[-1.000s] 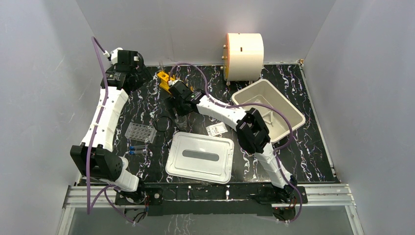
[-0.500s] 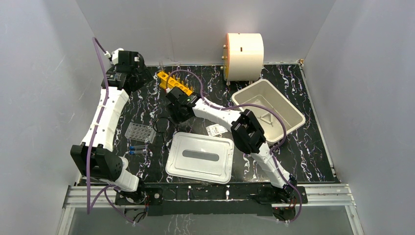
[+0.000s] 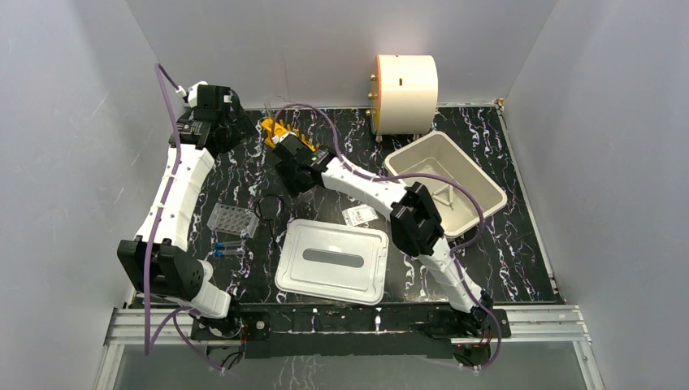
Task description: Organize the chemistry lab equipment
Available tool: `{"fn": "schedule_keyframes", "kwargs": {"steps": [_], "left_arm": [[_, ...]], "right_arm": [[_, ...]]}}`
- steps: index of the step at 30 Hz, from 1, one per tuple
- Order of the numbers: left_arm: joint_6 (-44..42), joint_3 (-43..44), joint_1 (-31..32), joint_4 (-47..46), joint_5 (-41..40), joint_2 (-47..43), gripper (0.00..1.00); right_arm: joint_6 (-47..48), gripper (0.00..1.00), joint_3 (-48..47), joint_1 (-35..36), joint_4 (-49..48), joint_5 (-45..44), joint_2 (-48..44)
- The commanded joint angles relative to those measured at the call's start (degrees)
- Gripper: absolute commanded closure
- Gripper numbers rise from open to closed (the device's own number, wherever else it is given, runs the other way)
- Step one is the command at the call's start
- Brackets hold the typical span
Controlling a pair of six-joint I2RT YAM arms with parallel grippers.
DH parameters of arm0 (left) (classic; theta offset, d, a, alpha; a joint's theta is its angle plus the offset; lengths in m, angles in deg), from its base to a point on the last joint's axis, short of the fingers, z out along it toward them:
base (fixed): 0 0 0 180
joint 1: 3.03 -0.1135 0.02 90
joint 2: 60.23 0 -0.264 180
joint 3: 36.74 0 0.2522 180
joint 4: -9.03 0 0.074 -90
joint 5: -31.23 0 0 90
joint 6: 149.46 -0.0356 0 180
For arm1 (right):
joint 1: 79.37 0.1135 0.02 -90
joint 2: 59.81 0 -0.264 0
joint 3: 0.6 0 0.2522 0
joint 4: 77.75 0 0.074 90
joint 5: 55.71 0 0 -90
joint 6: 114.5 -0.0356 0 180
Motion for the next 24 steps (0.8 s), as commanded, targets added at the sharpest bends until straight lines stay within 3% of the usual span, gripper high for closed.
{"fn": "schedule_keyframes", "kwargs": {"steps": [1,9,13,24], "left_arm": [[0.3,0.5,-0.2,-0.6,0.3,-0.4,0.02],[0.9,2.0,-0.2,-1.0,2.3,1.0,0.02],[1.2,0.6,-0.2,-1.5,3.6,1.0,0.02],[2.6,-2.7,-0.2,-3.7,8.5,2.2,0.02]], "right_arm": [[3.8,0.49,-0.5,-1.0,0.2,-1.7,-10.3],[5.1,0.49,16.5,-8.4,-7.5,0.7,-30.2],[3.8,0.49,19.6,-13.4,-4.3,-3.3,-36.7],[-3.7,0.49,31.5,-31.5,3.7,-3.7,-49.5]]}}
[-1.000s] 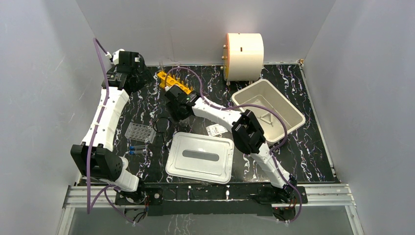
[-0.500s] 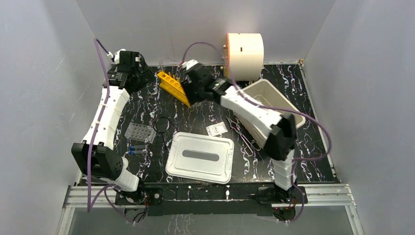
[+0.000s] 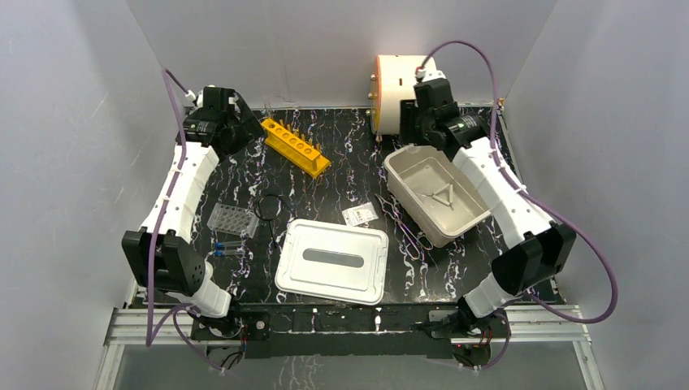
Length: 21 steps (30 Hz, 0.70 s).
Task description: Organize the chemistry lab equipment
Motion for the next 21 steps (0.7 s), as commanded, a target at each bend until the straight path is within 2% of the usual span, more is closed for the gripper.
{"fn": "schedule_keyframes", "kwargs": {"steps": [1,5,11,16,21], "left_arm": [[1.0,-1.0,-0.2,-0.8,2.3,0.7,0.02],[2.0,-2.0,-0.2,-1.5,4.9,1.3,0.02],[3.8,-2.7,-0.2,-1.5,8.1,3.0,0.02],[4.1,-0.9,-0.3,-1.3,9.8,4.9,0.02],[4.5,0.3,-0.3,-1.1,10.0,6.6,0.02]], "right_arm": [[-4.9,0.49,5.2,-6.3,2.9,-1.0,-5.4],[-5.4,0.49,12.5,-12.2,1.3,1.6,-7.1],[-1.7,0.5,22.6,-15.9,-13.4,3.2,-5.0],[-1.1,0.5,22.0,-17.1,-17.5,2.8,2.8],[4.4,0.49,23.5,-17.3,-24.8,-0.6,7.6]]}}
